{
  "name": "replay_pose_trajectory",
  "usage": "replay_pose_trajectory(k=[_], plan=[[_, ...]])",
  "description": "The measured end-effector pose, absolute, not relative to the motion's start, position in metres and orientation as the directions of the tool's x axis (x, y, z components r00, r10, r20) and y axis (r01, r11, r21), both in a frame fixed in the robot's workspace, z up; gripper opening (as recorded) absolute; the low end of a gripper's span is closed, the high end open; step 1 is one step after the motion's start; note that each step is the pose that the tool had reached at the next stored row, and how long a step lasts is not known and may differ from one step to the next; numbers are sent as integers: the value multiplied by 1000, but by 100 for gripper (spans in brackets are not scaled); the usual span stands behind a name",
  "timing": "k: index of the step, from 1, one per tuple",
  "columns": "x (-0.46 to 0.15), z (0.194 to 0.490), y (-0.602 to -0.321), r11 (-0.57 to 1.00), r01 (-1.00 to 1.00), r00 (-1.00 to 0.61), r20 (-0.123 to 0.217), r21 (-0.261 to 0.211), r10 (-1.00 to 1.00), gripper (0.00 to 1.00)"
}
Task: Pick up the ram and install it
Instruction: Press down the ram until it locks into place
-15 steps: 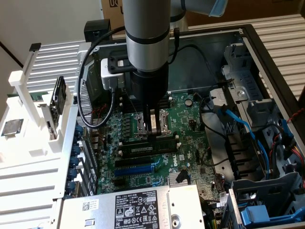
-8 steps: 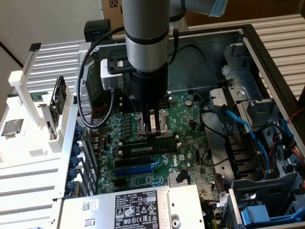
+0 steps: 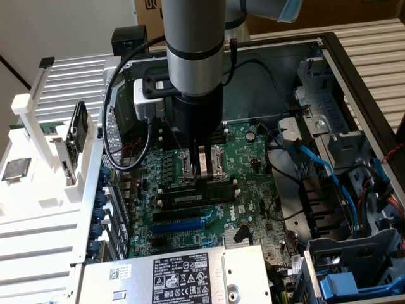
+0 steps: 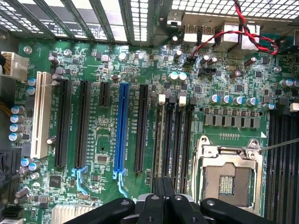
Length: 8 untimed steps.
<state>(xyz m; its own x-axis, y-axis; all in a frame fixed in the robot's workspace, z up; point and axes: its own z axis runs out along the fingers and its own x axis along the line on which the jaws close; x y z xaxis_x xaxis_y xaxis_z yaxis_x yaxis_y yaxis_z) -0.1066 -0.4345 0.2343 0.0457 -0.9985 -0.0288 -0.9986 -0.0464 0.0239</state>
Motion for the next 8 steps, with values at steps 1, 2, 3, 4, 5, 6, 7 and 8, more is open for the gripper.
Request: replay_pose_trajectory(k=[1,2,3,4,5,6,7,8], plan=[[-107,234,-435,-47,-999,46,-29,24,-999,11],[-107,234,-436,-46,-999,46,-29,24,-999,11],[-107,234,-437,-47,-999,46,-29,24,-999,11],[-107,234,-438,-46,-999,46,-29,24,-999,11],[-107,234,-438,-46,-999,46,-29,24,-999,11],[-107,234,-438,-46,-999,46,-29,24,-999,11],[-107,234,-438,-46,-999,46,-29,24,-999,11],[-107,234,-438,-47,-999,46,-29,24,-999,11]])
